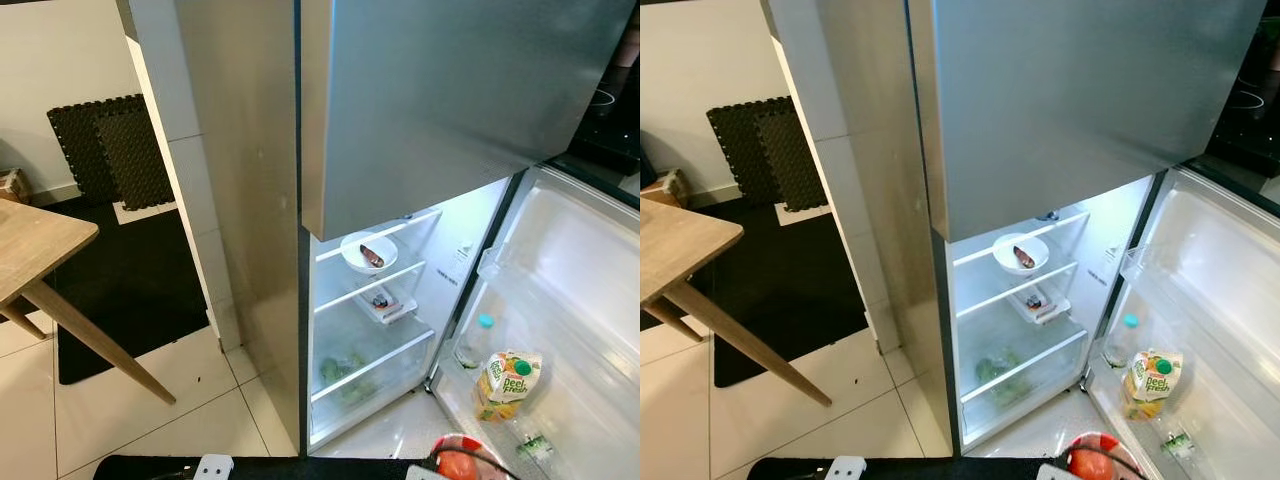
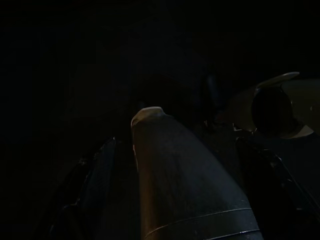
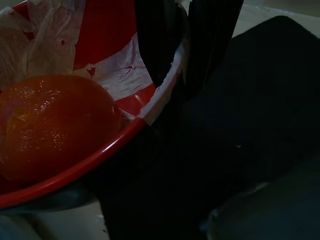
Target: Restocking fridge
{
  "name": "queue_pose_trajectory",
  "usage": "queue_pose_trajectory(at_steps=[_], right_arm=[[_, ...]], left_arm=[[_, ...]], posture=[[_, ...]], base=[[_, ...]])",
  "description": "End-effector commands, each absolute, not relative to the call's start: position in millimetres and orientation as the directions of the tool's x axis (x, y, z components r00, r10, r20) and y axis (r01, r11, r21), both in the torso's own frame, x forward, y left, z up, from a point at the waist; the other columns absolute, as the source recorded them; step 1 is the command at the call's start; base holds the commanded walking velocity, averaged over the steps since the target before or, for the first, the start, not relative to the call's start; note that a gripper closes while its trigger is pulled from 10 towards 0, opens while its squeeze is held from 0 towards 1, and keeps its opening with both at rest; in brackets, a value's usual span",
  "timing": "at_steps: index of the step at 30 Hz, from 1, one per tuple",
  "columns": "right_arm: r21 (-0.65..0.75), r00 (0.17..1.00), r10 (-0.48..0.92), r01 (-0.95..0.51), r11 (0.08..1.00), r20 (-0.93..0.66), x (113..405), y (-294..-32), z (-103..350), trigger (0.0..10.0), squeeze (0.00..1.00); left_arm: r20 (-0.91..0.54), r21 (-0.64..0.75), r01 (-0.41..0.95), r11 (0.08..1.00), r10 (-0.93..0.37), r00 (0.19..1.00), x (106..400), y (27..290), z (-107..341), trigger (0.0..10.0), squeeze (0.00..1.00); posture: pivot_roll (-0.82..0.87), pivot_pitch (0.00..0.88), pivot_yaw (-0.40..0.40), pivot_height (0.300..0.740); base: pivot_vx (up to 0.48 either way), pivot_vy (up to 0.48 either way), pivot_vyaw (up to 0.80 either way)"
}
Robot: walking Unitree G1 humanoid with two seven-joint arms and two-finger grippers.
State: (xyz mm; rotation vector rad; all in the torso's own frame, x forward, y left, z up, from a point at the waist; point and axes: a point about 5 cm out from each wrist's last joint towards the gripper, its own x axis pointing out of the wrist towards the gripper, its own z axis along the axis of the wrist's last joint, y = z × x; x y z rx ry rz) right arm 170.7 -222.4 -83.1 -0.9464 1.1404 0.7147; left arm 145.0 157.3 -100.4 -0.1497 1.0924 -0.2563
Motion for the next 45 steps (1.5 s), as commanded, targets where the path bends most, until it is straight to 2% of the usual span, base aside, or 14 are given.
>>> queue_pose_trajectory(at_steps=[1,6,14,26,33,45], right_arm=[[-0.276,0.313,-0.002,-0.834,0.478,-0.95,173,-223,-82,10.0,0.0],[-0.281,0.318,-0.007,-0.828,0.485,-0.948,171,-222,-83,10.0,0.0],[-0.233,0.268,-0.014,-0.809,0.54,-0.963,153,-220,-92,10.0,0.0],[-0.215,0.213,-0.068,-0.813,0.541,-0.975,129,-231,-99,10.0,0.0],[-0.216,0.2,-0.087,-0.821,0.528,-0.976,117,-232,-102,10.0,0.0],[-0.226,0.209,-0.092,-0.825,0.518,-0.973,116,-231,-103,10.0,0.0]], left_arm=[[-0.864,-0.225,0.132,0.965,-0.26,0.431,144,165,-100,10.0,0.0],[-0.867,-0.217,0.141,0.966,-0.257,0.427,144,165,-101,10.0,0.0],[-0.866,-0.213,0.142,0.967,-0.254,0.431,144,163,-101,10.0,0.0],[-0.866,-0.207,0.15,0.967,-0.253,0.431,145,162,-101,10.0,0.0],[-0.865,-0.218,0.143,0.965,-0.259,0.43,145,161,-101,10.0,0.0],[-0.864,-0.222,0.14,0.965,-0.261,0.43,145,162,-100,10.0,0.0]], posture=[[-0.05,0.0,0.008,0.74],[-0.06,0.0,0.006,0.74],[-0.05,0.0,0.002,0.74],[-0.05,0.0,0.001,0.74],[-0.05,0.0,-0.002,0.74],[-0.06,0.0,-0.001,0.74]], base=[[0.0,0.0,0.59],[0.0,0.0,0.72],[0.0,0.0,0.74],[0.0,0.0,0.73],[0.0,-0.266,0.06],[0.0,-0.421,0.0]])
